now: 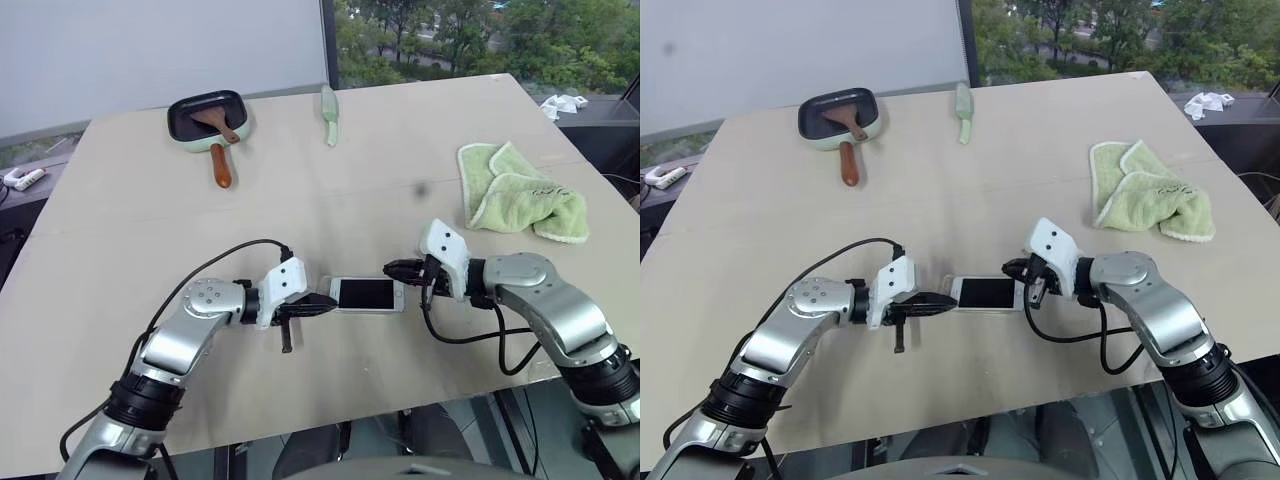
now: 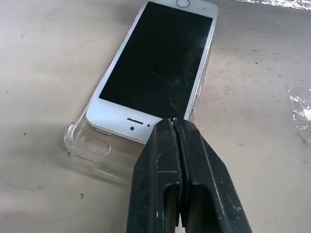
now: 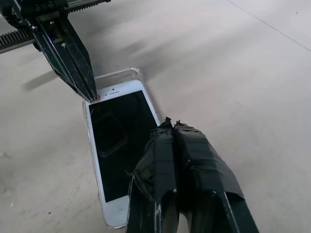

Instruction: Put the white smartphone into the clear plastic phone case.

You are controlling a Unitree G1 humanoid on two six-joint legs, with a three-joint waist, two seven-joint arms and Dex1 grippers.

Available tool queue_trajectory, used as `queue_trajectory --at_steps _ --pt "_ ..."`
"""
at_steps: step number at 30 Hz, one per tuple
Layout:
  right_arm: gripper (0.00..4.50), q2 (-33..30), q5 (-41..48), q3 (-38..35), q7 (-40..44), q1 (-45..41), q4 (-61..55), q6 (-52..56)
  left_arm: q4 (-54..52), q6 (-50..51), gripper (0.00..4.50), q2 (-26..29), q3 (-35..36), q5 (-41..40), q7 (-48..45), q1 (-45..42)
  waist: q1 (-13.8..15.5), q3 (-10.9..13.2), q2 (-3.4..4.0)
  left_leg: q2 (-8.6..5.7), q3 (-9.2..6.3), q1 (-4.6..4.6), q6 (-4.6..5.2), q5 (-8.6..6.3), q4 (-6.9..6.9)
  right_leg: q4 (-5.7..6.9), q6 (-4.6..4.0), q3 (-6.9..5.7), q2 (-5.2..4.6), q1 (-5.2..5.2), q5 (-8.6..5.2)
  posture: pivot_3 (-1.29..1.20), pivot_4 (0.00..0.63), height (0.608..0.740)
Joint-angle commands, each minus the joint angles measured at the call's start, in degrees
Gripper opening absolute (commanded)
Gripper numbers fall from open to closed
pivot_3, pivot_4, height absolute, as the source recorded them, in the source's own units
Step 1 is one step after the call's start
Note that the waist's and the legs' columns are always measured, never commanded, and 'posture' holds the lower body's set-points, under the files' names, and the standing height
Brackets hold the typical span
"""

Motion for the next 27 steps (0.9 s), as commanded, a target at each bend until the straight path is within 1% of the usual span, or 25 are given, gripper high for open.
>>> queue_trajectory --at_steps 1,3,9,12,15,18,21,27 --pt "0.03 -0.88 1.25 -2.09 -0.24 0.55 -3.07 0.52 2.82 0.51 0.0 0.69 -3.0 3.02 0.09 1.66 0.02 0.0 0.0 0.0 0.0 0.0 0.0 0.0 0.0 0.0 0.0 0.0 0.0 0.0 0.0 0.0 0.15 0.74" --pt "0.03 -1.69 1.47 -2.22 0.08 1.2 -3.27 0.66 2.52 0.21 0.0 0.11 -1.96 2.07 0.45 1.43 0.07 0.0 0.0 0.0 0.01 0.0 0.0 0.0 0.0 0.0 0.0 0.01 0.0 0.0 0.0 0.0 0.15 0.74" --pt "0.03 -5.31 2.22 -1.94 1.89 2.67 -3.59 1.03 -1.75 2.36 0.0 -1.81 2.97 -4.3 1.11 0.94 0.6 0.21 -0.07 0.0 0.0 -0.04 0.0 0.0 0.06 0.0 0.0 -0.01 0.0 0.0 0.0 0.0 0.15 0.74" --pt "0.03 -6.67 2.32 -1.71 2.49 2.98 -3.43 1.02 -3.32 2.8 0.0 -1.31 5.28 -6.65 0.74 1.54 0.62 0.37 -0.17 0.0 0.0 -0.08 0.0 0.0 0.07 0.0 0.0 -0.02 0.01 -0.03 0.0 0.0 0.15 0.74" --pt "0.03 -7.35 2.51 -1.79 2.7 3.02 -3.23 0.97 -3.26 2.34 0.0 0.57 7.04 -6.84 0.41 2.33 0.55 0.47 -0.27 0.01 0.0 -0.17 0.0 0.0 0.07 0.0 0.0 -0.01 0.02 -0.13 0.01 0.0 0.15 0.74" --pt "0.03 -8.12 2.65 -2.15 2.96 3.05 -2.94 1.16 -0.92 0.83 0.0 3.19 9.42 -6.26 0.0 4.17 0.56 0.5 -0.27 0.02 0.01 -0.21 -0.01 0.0 0.07 0.0 -0.01 0.0 0.02 -0.18 0.01 0.0 0.15 0.74" --pt "0.03 -9.06 2.57 -2.63 3.24 3.33 -2.24 0.91 3.02 -1.97 0.0 4.5 11.29 -5.65 -0.41 5.89 0.63 0.54 -0.27 0.01 0.05 -0.23 0.0 0.0 0.07 0.0 -0.01 0.02 0.01 -0.21 0.0 0.0 0.15 0.74" --pt "0.03 -9.58 2.77 -2.31 3.67 3.46 -2.34 1.21 7.96 -5.76 0.0 2.8 10.53 -4.55 -0.04 5.66 0.79 0.58 -0.29 0.01 0.05 -0.24 0.0 0.01 0.09 0.0 -0.01 0.01 0.0 -0.2 0.01 0.0 0.15 0.74"
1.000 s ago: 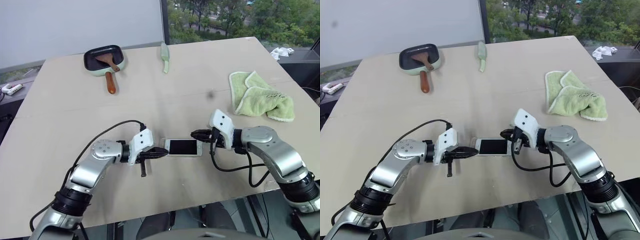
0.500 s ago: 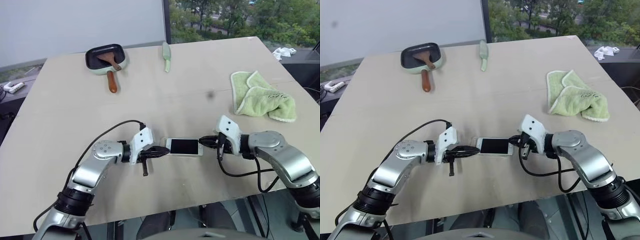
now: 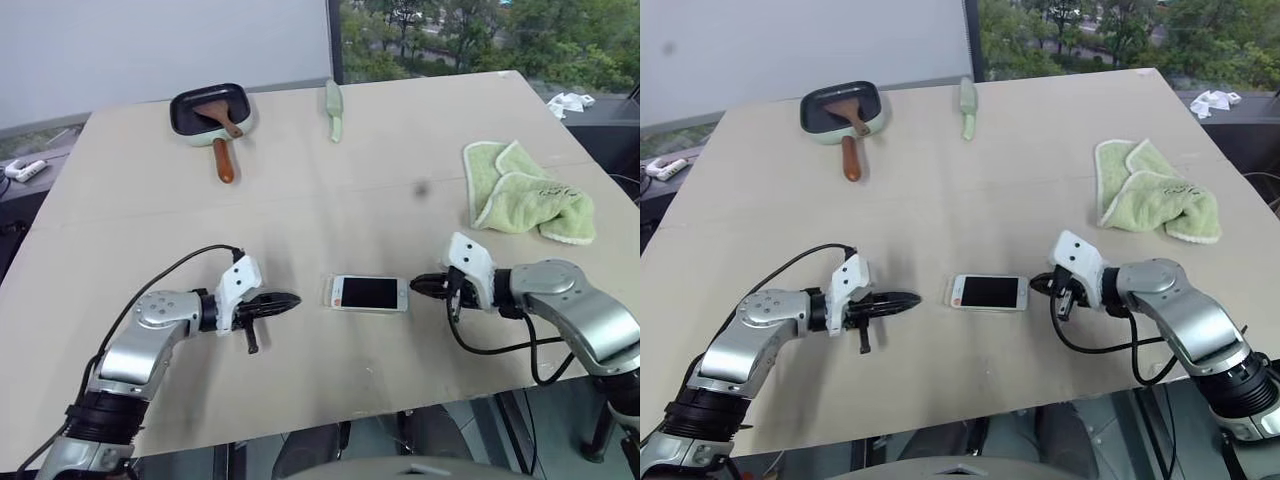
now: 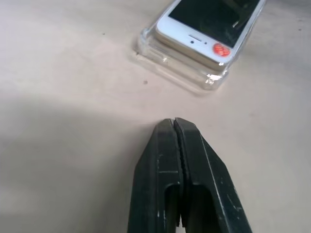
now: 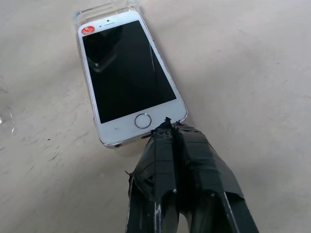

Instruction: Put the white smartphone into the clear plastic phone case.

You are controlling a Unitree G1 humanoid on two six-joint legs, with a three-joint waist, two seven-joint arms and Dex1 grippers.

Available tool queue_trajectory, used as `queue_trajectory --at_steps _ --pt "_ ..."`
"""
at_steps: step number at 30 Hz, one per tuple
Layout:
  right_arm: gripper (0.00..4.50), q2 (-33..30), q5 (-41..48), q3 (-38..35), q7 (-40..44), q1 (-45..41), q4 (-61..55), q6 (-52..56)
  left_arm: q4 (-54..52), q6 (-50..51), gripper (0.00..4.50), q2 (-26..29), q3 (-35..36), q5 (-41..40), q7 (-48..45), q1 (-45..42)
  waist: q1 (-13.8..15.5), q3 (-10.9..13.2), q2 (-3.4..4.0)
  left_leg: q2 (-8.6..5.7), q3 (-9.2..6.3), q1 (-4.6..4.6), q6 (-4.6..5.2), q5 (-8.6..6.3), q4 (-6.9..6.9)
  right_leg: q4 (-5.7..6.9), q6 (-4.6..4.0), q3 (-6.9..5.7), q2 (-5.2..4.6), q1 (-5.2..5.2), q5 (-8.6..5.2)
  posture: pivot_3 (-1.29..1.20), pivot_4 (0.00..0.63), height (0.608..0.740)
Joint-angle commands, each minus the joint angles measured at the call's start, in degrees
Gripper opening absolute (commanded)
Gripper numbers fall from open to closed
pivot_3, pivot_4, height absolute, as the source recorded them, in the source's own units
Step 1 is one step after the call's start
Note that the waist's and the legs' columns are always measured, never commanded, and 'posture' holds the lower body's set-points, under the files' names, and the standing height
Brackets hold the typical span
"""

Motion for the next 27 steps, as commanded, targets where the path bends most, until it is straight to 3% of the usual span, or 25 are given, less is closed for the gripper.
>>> queue_trajectory --at_steps 1,10,27 --pt "0.03 -0.59 0.76 -1.19 0.54 0.16 -1.65 0.17 2.41 -2.02 0.0 -1.27 -0.08 0.91 0.6 -0.56 0.03 0.0 0.0 0.0 -0.01 0.0 0.0 0.0 0.0 0.0 0.0 -0.01 0.0 0.0 0.0 0.0 0.15 0.74" --pt "0.03 -2.84 1.6 -2.35 1.53 0.67 -2.61 1.2 4.06 -1.13 0.0 -5.56 -1.62 0.61 0.86 -5.05 0.51 0.01 -0.01 -0.08 -0.09 0.01 0.01 0.01 0.21 0.04 0.01 -0.11 -0.06 0.17 0.02 0.0 0.15 0.74" --pt "0.03 -3.55 2.86 -1.87 1.66 0.5 -4.12 3.05 3.56 0.27 0.0 -8.19 -3.61 1.14 1.21 -6.56 0.09 0.03 -0.04 -0.05 -0.07 -0.03 0.01 0.01 0.25 0.05 0.01 -0.07 -0.02 0.09 0.02 0.0 0.15 0.74"
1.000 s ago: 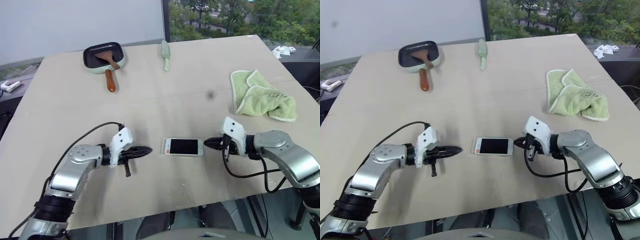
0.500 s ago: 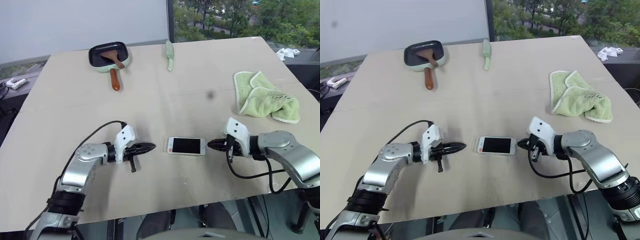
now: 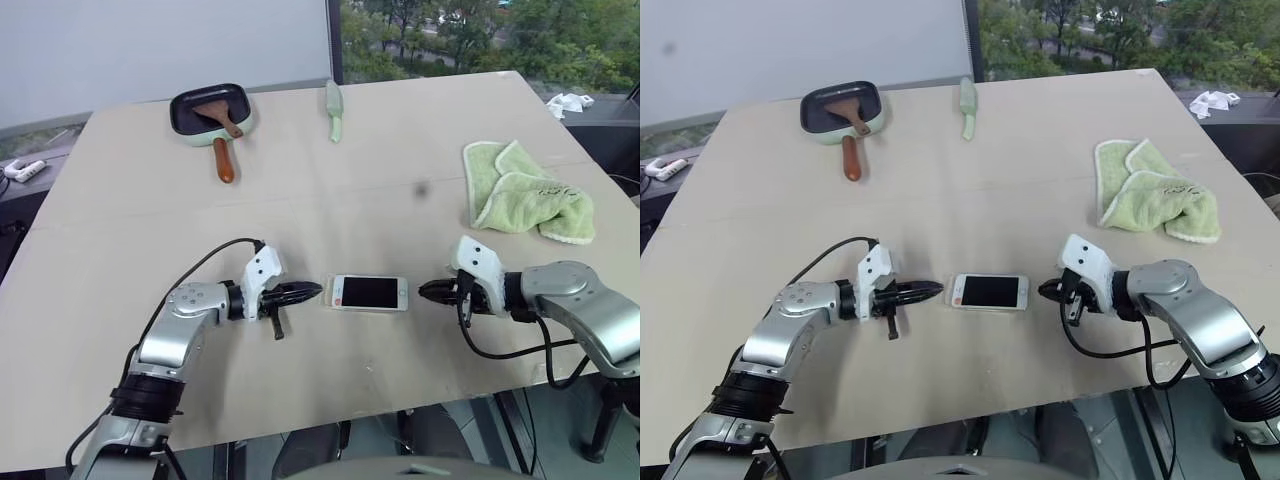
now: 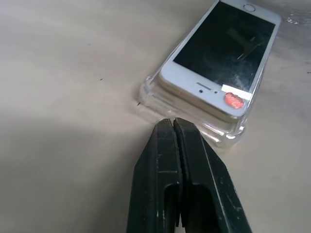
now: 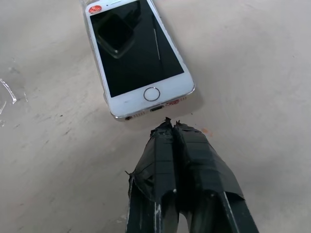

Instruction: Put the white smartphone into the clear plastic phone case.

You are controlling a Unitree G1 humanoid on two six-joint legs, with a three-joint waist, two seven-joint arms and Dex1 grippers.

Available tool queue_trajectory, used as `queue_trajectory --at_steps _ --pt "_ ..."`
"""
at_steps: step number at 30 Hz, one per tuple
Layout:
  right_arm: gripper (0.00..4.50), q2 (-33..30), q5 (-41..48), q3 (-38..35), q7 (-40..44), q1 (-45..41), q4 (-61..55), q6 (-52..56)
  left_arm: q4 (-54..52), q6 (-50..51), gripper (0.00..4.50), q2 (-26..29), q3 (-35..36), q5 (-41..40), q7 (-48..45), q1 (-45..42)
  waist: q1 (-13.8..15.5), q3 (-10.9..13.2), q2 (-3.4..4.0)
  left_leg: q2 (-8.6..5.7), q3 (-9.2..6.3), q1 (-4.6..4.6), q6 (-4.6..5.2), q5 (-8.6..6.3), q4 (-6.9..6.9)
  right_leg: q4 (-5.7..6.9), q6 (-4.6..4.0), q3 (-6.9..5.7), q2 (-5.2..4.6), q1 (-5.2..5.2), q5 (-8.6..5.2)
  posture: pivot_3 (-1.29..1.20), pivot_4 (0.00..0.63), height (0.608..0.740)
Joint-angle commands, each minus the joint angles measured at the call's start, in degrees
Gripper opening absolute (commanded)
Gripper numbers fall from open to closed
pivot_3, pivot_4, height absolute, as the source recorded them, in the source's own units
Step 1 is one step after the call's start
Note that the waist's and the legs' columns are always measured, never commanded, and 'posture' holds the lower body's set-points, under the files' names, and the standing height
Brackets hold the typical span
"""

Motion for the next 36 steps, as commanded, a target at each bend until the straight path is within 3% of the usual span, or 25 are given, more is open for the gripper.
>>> queue_trajectory --at_steps 1,36 --pt "0.03 0.05 0.81 -0.71 0.1 -0.58 -2.37 0.35 -1.01 0.19 0.0 -0.63 -0.97 0.48 0.47 -0.54 0.07 0.0 0.0 0.0 -0.01 0.0 0.0 0.0 0.02 0.0 0.0 -0.01 0.0 0.01 0.0 0.0 0.15 0.74" --pt "0.03 5.19 -1.18 3.82 -0.33 -2.68 1.35 0.16 -3.44 0.92 0.0 0.41 -0.83 0.55 0.91 1.72 -0.15 -0.01 0.0 -0.01 0.0 -0.01 0.0 0.0 0.25 0.12 0.01 0.0 0.01 0.05 0.0 0.0 0.15 0.74"
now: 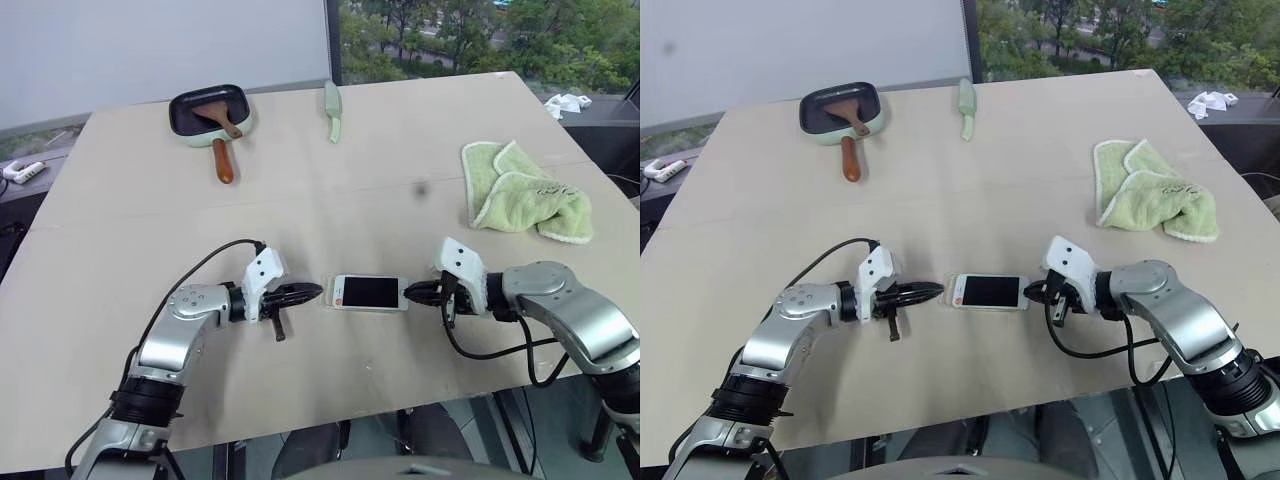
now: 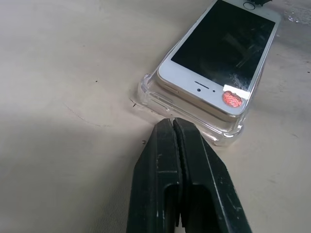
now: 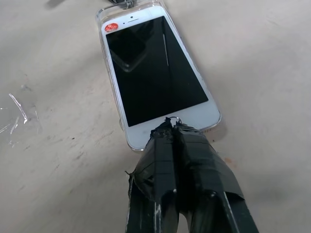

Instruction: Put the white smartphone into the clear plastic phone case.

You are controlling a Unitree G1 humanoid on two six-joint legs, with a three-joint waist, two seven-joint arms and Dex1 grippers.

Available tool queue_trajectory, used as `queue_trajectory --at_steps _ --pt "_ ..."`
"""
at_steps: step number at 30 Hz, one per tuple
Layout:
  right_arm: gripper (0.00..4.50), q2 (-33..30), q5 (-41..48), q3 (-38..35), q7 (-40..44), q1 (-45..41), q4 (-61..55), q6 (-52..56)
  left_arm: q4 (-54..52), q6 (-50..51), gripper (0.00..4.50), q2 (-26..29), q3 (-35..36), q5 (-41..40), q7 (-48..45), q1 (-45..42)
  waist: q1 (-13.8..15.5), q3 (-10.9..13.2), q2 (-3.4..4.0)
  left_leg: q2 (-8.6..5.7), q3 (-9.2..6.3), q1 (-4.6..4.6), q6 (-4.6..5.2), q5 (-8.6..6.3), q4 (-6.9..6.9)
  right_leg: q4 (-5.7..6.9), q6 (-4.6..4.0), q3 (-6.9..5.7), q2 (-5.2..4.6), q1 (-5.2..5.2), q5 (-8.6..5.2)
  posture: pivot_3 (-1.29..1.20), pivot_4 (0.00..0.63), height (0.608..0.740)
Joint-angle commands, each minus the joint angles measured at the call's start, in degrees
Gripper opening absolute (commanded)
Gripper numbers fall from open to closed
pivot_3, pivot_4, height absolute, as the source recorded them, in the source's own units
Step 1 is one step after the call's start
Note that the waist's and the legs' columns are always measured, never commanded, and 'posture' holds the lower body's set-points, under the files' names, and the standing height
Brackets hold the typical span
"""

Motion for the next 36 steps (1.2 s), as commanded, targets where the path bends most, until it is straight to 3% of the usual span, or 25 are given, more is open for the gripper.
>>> queue_trajectory --at_steps 1,22,36 --pt "0.03 0.88 0.38 0.45 -0.21 -0.49 -0.54 0.61 -1.72 0.35 0.0 0.05 -0.81 0.09 -0.14 0.66 0.0 0.0 0.0 0.0 0.0 0.0 0.0 0.0 0.0 0.01 0.0 0.0 0.0 0.0 0.0 0.0 0.15 0.74" --pt "0.03 2.28 -1.52 2.21 -0.43 -2.65 2.77 2.26 -1.26 -0.14 0.0 -0.56 -1.66 0.55 0.16 0.25 -0.14 -0.01 -0.01 0.0 0.06 0.09 0.0 0.0 0.21 0.34 -0.01 0.07 0.01 0.0 -0.01 0.0 0.15 0.74" --pt "0.03 -0.28 -1.03 0.33 -0.26 -3.48 -0.8 3.26 0.91 -1.57 0.0 0.74 -0.14 0.8 -0.02 -0.05 -0.13 -0.01 -0.02 -0.01 0.07 0.06 0.0 -0.01 0.24 0.38 -0.01 0.08 0.0 -0.03 -0.01 0.0 0.15 0.74"
